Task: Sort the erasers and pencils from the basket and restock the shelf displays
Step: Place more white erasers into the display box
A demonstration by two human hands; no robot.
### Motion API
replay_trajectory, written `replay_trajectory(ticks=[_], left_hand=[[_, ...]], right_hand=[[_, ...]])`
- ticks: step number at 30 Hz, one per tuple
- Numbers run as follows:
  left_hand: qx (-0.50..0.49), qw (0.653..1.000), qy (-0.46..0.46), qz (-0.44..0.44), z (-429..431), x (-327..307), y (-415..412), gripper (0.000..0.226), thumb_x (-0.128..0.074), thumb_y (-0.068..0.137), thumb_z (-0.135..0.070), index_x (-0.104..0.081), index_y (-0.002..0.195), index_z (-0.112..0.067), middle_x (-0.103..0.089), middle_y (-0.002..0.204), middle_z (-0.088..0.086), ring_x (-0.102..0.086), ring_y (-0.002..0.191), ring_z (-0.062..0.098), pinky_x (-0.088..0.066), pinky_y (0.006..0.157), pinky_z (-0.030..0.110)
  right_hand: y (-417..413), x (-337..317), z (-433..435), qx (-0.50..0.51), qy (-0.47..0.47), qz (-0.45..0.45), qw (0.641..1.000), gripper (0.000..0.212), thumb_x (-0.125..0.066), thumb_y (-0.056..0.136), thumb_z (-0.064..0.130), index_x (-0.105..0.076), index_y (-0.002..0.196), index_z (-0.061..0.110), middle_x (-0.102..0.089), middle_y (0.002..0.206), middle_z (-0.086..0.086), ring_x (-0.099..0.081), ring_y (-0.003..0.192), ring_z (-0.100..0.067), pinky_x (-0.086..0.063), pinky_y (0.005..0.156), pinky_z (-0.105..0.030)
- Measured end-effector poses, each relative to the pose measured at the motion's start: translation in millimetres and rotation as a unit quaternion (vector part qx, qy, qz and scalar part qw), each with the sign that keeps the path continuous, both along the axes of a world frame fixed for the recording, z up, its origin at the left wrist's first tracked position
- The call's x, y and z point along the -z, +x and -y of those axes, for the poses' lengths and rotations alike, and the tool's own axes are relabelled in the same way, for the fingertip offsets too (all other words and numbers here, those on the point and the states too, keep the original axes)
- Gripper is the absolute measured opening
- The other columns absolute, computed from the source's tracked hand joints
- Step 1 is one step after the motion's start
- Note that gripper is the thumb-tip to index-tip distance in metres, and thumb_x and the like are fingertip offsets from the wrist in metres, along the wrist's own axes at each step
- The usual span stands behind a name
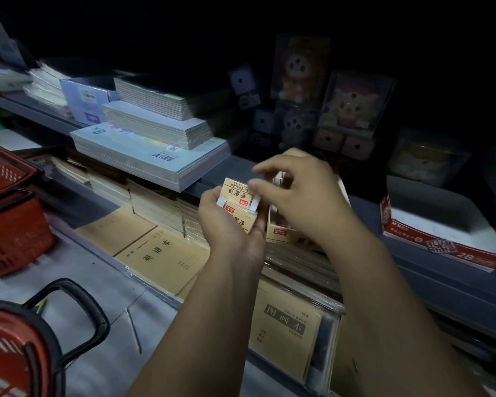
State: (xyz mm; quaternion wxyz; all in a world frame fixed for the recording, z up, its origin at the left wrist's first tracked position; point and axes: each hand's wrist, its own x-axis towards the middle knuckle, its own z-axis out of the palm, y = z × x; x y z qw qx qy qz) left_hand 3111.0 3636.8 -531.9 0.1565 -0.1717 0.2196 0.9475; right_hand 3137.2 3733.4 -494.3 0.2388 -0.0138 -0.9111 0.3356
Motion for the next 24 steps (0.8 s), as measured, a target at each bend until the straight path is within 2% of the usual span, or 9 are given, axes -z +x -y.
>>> replay_trajectory(ticks=[2, 5, 8, 10, 12, 14, 16, 20, 24], left_hand=[[0.008, 1.0, 0.0, -0.004, 0.1, 0.0, -0.5, 0.024, -0.052, 0.095, -0.028, -0.069, 0.091, -0.012, -0.071, 0.074, 0.005, -0.07, 0.069, 0.017, -0.057, 0.064, 0.027], [0.013, 1.0, 0.001, 0.004, 1.4, 0.8, -1.1, 0.025, -0.051, 0.094, -0.029, -0.069, 0.087, -0.012, -0.07, 0.072, 0.005, -0.069, 0.064, 0.017, -0.054, 0.061, 0.026], [0.02, 1.0, 0.001, -0.005, 1.3, 0.8, -0.8, 0.025, -0.049, 0.093, -0.028, -0.066, 0.083, -0.013, -0.067, 0.071, 0.005, -0.068, 0.062, 0.018, -0.052, 0.059, 0.025], [0.022, 1.0, 0.005, -0.006, 0.8, 0.3, -0.9, 0.026, -0.048, 0.093, -0.026, -0.065, 0.081, -0.012, -0.067, 0.069, 0.007, -0.069, 0.06, 0.019, -0.053, 0.059, 0.025], [0.017, 1.0, 0.01, -0.007, 0.8, -0.1, -2.0, 0.026, -0.048, 0.094, -0.025, -0.068, 0.087, -0.01, -0.071, 0.074, 0.009, -0.072, 0.066, 0.021, -0.057, 0.062, 0.027], [0.008, 1.0, 0.012, -0.006, 0.7, 0.7, -3.3, 0.026, -0.049, 0.095, -0.025, -0.07, 0.096, -0.009, -0.073, 0.081, 0.01, -0.073, 0.077, 0.023, -0.06, 0.068, 0.03], [-0.001, 1.0, 0.008, 0.007, 0.6, 0.6, -3.3, 0.025, -0.051, 0.094, -0.025, -0.068, 0.103, -0.009, -0.073, 0.089, 0.012, -0.073, 0.088, 0.026, -0.062, 0.077, 0.036], [-0.007, 0.999, 0.008, 0.033, 0.7, -2.1, -1.4, 0.032, -0.056, 0.094, -0.026, -0.068, 0.114, -0.004, -0.072, 0.103, 0.016, -0.071, 0.097, 0.032, -0.063, 0.076, 0.039], [-0.009, 0.999, 0.009, 0.036, 1.1, -2.1, 0.5, 0.035, -0.057, 0.094, -0.026, -0.067, 0.118, -0.003, -0.071, 0.108, 0.018, -0.071, 0.096, 0.033, -0.063, 0.078, 0.04]], right_hand=[[-1.9, 2.2, 9.1, -0.025, 0.015, 0.023, 0.999, 0.02, -0.076, 0.088, 0.032, -0.076, 0.108, 0.028, -0.061, 0.102, 0.012, -0.054, 0.086, 0.002, -0.04, 0.073, -0.019], [-4.4, 7.1, 14.4, -0.02, 0.031, 0.042, 0.998, 0.017, -0.076, 0.088, 0.027, -0.076, 0.105, 0.028, -0.057, 0.103, 0.012, -0.051, 0.082, 0.002, -0.036, 0.068, -0.015], [-4.4, 8.2, 18.5, -0.013, 0.008, 0.022, 1.0, 0.012, -0.081, 0.083, 0.024, -0.076, 0.093, 0.027, -0.058, 0.097, 0.011, -0.051, 0.075, 0.003, -0.032, 0.062, -0.009], [-3.5, 7.8, 20.2, -0.011, -0.028, 0.011, 0.999, 0.008, -0.082, 0.081, 0.023, -0.076, 0.086, 0.025, -0.06, 0.091, 0.011, -0.051, 0.069, 0.007, -0.035, 0.058, -0.007], [-2.5, 6.8, 18.9, -0.004, -0.073, 0.01, 0.997, 0.006, -0.081, 0.083, 0.023, -0.074, 0.083, 0.024, -0.064, 0.083, 0.012, -0.054, 0.066, 0.01, -0.038, 0.059, -0.008], [-1.4, 4.8, 13.2, 0.011, -0.146, 0.005, 0.989, 0.007, -0.079, 0.085, 0.024, -0.073, 0.083, 0.024, -0.07, 0.082, 0.01, -0.063, 0.071, 0.004, -0.05, 0.065, -0.021], [1.4, 1.2, 5.2, 0.035, -0.223, -0.004, 0.974, 0.009, -0.079, 0.085, 0.022, -0.07, 0.086, 0.024, -0.071, 0.082, 0.006, -0.068, 0.072, -0.007, -0.055, 0.064, -0.031], [9.6, -3.7, -11.4, 0.057, -0.319, -0.007, 0.946, 0.028, -0.067, 0.09, 0.006, -0.061, 0.112, 0.023, -0.071, 0.069, -0.003, -0.067, 0.059, -0.017, -0.055, 0.055, -0.03], [18.1, -6.8, -26.9, 0.083, -0.346, 0.027, 0.934, 0.022, -0.063, 0.093, 0.002, -0.063, 0.111, 0.015, -0.074, 0.067, -0.008, -0.073, 0.064, -0.024, -0.062, 0.062, -0.032]])
